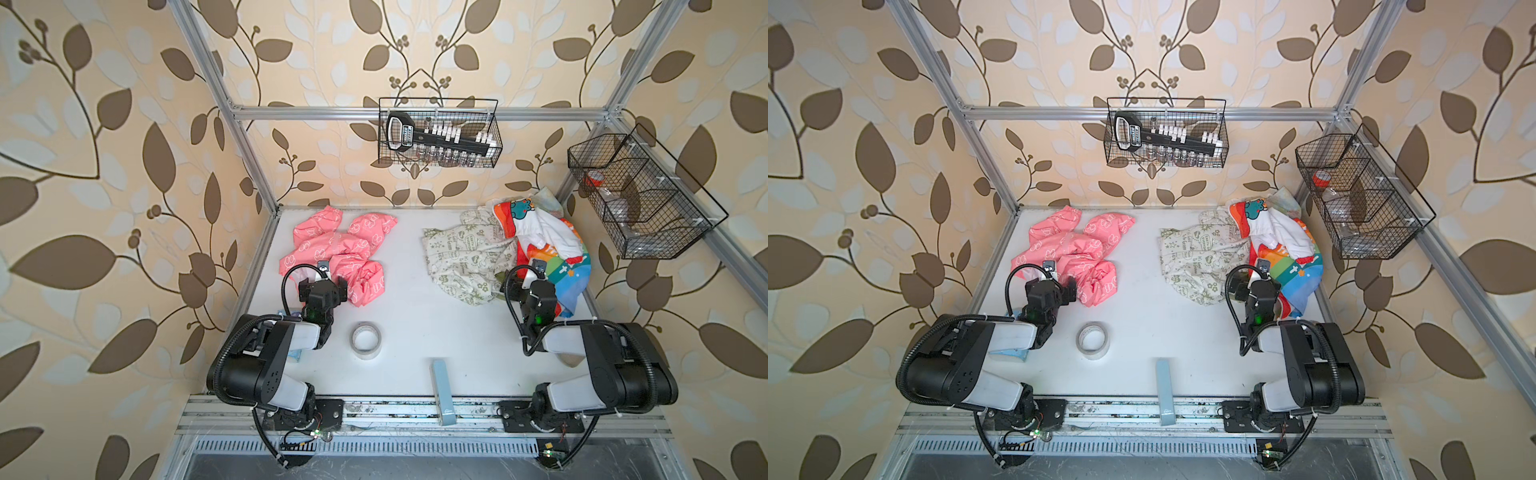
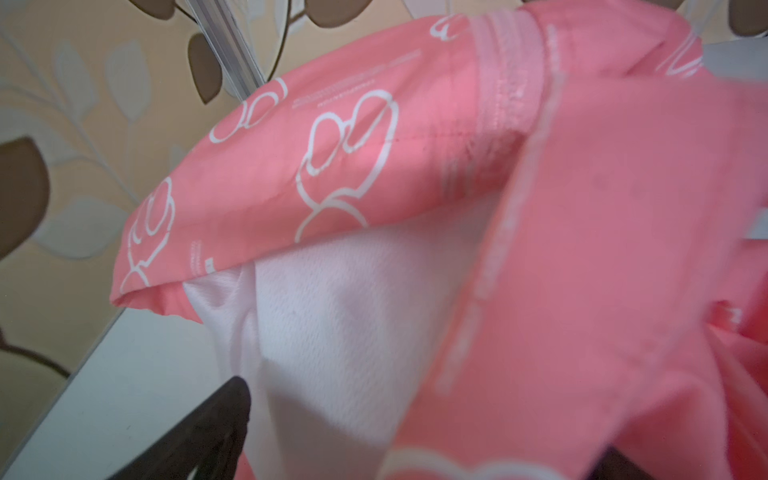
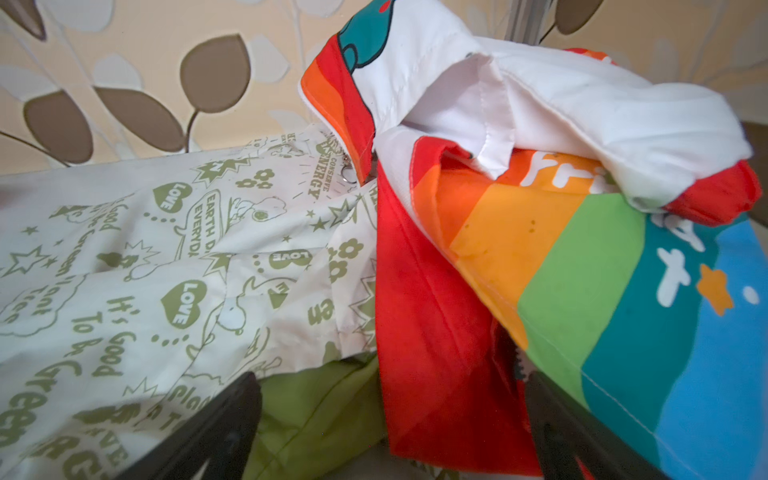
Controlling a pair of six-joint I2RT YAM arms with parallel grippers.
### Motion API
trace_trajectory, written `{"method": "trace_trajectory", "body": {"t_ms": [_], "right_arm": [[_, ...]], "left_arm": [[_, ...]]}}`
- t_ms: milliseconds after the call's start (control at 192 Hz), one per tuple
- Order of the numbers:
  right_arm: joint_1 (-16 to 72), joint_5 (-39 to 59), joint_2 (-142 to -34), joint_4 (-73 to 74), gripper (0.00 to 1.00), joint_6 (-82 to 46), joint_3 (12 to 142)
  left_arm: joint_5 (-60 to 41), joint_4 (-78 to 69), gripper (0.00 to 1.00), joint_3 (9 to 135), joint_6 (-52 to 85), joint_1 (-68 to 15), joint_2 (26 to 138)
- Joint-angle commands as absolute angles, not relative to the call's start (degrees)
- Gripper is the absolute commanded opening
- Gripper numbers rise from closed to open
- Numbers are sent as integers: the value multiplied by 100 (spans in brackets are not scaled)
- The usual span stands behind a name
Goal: Pick out a specific cloth from the pile
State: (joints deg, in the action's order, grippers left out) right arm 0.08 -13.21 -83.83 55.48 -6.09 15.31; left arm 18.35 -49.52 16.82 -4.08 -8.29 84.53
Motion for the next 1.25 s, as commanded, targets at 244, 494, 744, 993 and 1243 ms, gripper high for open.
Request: {"method": "trace_trajectory", "body": {"t_ms": [244,494,744,993,1243], "right_arm": [[-72,-817,-8561,6601,100,-482,1263],[-71,-817,-8557,6601,100,-481,1266],[-72,-814,-8560,6605,100,-475,1261],[-71,-457,-8569,6526,100,-334,1309],[-74,-440,-8578,6507,100,-335,1326]], "left_arm": [[103,-4671,99,1978,-196,-231,8546],[114,-4164,99,2281,8,-66,8634],[768,-5687,99,1306,298,-82,8334],[-568,-5218,99,1633,-296,-70,8455],[-821,-4174,99,2264,-130,163,8613]]}}
